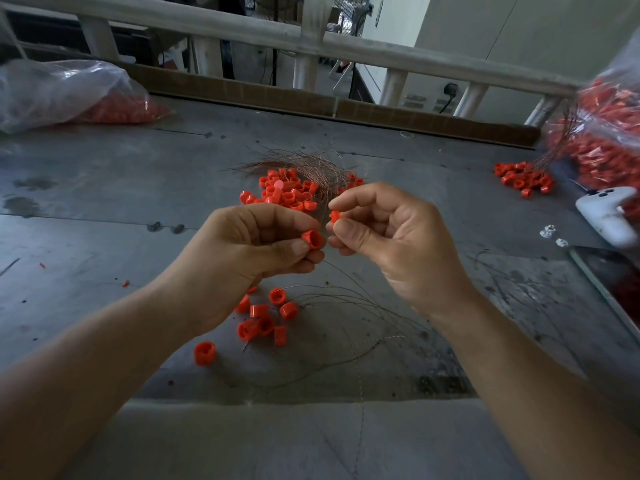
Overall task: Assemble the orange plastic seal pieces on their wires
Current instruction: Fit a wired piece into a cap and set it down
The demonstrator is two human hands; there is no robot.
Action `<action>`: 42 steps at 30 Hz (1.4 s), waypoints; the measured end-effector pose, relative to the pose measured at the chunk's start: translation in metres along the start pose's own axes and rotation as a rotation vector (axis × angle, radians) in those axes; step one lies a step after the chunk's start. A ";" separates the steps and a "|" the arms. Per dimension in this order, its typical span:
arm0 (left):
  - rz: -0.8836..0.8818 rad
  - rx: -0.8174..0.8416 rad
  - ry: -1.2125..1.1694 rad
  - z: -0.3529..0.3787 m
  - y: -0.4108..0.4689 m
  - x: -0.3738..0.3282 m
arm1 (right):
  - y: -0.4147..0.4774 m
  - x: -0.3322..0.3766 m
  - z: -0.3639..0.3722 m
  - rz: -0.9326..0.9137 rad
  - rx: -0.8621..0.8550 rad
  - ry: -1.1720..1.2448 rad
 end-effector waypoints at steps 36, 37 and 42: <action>-0.025 -0.106 0.071 0.001 0.001 -0.001 | -0.003 -0.007 0.012 -0.148 -0.062 -0.272; -0.024 -0.111 0.083 0.001 0.001 -0.001 | -0.003 -0.007 0.012 -0.148 -0.062 -0.269; -0.012 -0.122 0.117 0.002 0.000 -0.001 | -0.004 -0.008 0.013 -0.172 -0.069 -0.294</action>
Point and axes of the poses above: each hand's wrist, its own y-axis towards the middle knuckle, its own z-axis out of the palm, x = y × z, the point moved 3 cm from there along y, towards the middle knuckle, and after that the axes turned 1 degree about -y, right-handed, at the moved point
